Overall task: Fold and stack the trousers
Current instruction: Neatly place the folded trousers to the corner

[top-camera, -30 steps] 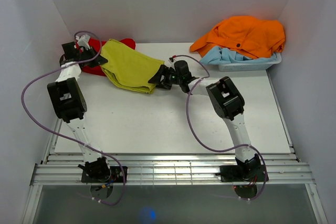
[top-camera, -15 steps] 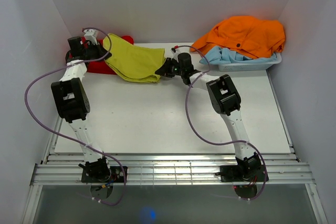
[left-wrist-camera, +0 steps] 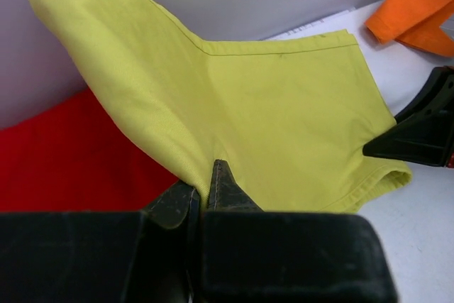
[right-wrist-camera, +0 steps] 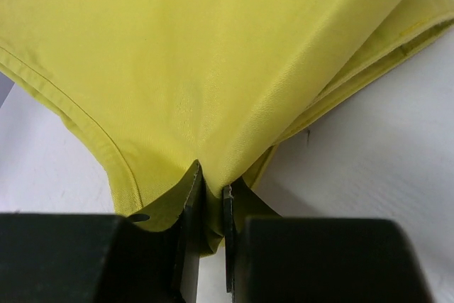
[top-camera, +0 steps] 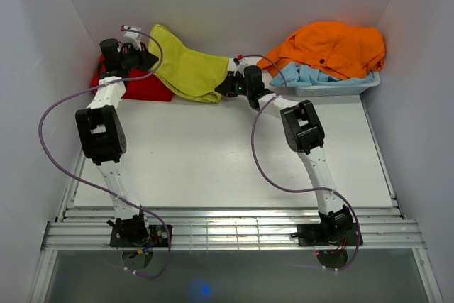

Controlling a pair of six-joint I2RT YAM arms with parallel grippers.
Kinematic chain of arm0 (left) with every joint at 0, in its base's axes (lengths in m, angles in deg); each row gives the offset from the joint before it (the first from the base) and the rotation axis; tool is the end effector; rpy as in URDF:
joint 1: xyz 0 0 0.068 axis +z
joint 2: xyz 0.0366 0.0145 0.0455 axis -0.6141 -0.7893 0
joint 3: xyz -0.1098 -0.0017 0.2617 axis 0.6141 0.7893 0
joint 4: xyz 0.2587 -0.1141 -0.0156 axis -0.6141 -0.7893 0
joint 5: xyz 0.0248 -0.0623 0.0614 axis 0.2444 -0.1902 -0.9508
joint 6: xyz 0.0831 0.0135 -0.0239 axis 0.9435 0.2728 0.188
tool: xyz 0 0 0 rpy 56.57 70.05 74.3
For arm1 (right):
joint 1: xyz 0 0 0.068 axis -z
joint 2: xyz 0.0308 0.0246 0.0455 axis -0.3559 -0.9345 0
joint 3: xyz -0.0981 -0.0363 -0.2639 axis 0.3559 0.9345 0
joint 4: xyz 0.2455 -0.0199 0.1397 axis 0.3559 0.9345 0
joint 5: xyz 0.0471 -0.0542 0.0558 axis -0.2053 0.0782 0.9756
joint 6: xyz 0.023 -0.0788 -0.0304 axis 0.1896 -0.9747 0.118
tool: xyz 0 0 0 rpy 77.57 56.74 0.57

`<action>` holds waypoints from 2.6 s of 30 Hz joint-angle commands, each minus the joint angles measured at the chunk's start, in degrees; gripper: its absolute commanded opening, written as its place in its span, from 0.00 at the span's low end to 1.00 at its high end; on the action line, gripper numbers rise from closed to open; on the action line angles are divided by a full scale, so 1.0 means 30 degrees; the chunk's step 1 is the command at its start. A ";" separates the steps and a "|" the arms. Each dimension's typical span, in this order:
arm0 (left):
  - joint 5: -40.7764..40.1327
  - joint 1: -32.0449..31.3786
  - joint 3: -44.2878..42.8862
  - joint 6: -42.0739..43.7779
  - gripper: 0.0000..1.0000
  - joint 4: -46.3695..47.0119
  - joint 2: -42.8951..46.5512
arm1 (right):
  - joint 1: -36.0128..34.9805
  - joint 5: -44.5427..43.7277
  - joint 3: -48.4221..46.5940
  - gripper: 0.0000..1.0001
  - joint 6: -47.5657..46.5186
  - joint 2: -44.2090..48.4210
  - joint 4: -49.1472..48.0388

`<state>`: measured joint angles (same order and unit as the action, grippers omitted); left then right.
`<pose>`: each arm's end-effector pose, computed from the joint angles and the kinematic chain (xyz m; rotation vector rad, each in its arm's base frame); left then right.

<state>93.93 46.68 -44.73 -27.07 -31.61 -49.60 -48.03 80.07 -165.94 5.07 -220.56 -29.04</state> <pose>0.5625 0.0352 0.2676 0.4126 1.7948 -0.5196 0.5596 0.3208 0.1183 -0.3020 1.8748 1.0134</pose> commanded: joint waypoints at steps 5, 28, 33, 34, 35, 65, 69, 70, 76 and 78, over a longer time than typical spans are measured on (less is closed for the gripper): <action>-0.3101 0.0963 -0.2390 0.1526 0.00 0.3919 0.1474 | -0.1192 -0.2304 -0.4323 0.17 -0.1603 -0.0950 0.0659; -0.7632 0.1608 -0.1635 0.2173 0.00 0.8133 0.1853 | -0.1753 -0.2955 -0.2513 0.33 -0.1254 -0.1509 -0.5226; -1.1037 0.2339 0.0123 0.2582 0.00 0.9924 0.2265 | -0.1312 -0.1958 -0.1580 0.27 -0.0725 -0.0779 -0.4639; -1.1419 0.2486 0.0242 0.2553 0.00 0.9954 0.2149 | -0.1224 -0.1782 -0.1402 0.27 -0.0754 -0.0631 -0.4551; -1.2119 0.2835 0.0417 0.2553 0.00 1.0070 0.2119 | -0.1166 -0.1635 -0.1226 0.27 -0.0812 -0.0456 -0.4463; -1.2507 0.4770 0.0275 0.3696 0.84 -0.5005 0.3024 | 0.1530 0.4224 0.3582 0.67 -0.4092 0.6811 0.4232; -0.8134 0.6060 -0.1628 0.2203 0.93 -0.8642 0.2882 | 0.1998 0.4665 0.2731 0.83 -0.5908 0.7569 0.8738; -0.6836 0.6004 -0.1980 0.2549 0.93 -0.9578 0.2764 | 0.2289 0.4723 0.2905 0.83 -0.6172 0.7864 0.9070; -0.7518 0.1182 -0.0899 0.6828 0.94 -1.1897 0.3526 | 0.3491 0.4578 0.5776 0.83 -0.7754 1.0530 1.0910; -0.7644 0.0178 -0.0929 0.6831 0.94 -1.3157 0.3291 | 0.3668 0.4286 0.6505 0.83 -0.8687 1.1551 1.1881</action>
<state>68.44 55.53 -48.38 -10.76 -61.49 -41.32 -38.37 92.75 -148.57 -15.47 -191.88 0.66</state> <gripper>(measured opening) 0.940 0.831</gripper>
